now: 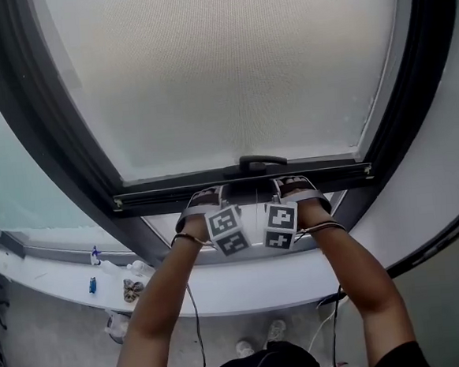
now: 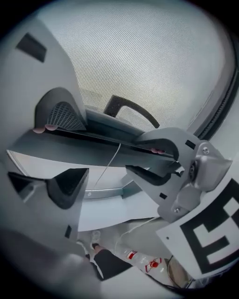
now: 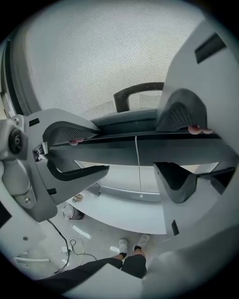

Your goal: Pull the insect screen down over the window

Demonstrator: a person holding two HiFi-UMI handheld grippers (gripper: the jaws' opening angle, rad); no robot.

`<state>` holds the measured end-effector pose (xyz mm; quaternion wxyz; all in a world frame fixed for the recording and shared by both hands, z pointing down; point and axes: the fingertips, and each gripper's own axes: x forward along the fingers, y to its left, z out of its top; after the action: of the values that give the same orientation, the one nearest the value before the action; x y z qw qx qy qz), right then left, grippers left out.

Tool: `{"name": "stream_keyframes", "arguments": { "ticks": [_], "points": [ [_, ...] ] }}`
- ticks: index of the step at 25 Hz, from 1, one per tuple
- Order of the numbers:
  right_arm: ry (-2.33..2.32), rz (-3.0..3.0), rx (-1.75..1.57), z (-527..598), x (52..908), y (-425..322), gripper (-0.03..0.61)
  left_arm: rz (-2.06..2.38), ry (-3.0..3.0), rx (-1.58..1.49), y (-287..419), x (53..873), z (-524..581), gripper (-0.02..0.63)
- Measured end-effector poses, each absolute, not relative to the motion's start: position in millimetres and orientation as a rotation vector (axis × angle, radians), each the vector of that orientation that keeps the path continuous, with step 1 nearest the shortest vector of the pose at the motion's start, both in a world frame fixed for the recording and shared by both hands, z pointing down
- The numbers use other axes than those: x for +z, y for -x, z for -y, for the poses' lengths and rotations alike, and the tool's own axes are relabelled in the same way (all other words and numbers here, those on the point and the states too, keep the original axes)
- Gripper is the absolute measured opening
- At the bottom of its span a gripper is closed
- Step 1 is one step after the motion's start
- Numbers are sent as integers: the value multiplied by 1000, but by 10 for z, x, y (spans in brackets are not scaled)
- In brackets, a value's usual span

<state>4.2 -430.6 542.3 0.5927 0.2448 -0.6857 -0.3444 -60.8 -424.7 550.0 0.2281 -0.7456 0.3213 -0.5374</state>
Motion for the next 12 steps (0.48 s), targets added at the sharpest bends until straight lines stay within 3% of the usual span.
{"name": "stream_keyframes", "arguments": {
  "ticks": [12],
  "points": [
    [-639, 1686, -817, 4186, 5254, 9, 196, -1034, 2210, -1285, 572, 5333, 4166, 241]
  ]
}}
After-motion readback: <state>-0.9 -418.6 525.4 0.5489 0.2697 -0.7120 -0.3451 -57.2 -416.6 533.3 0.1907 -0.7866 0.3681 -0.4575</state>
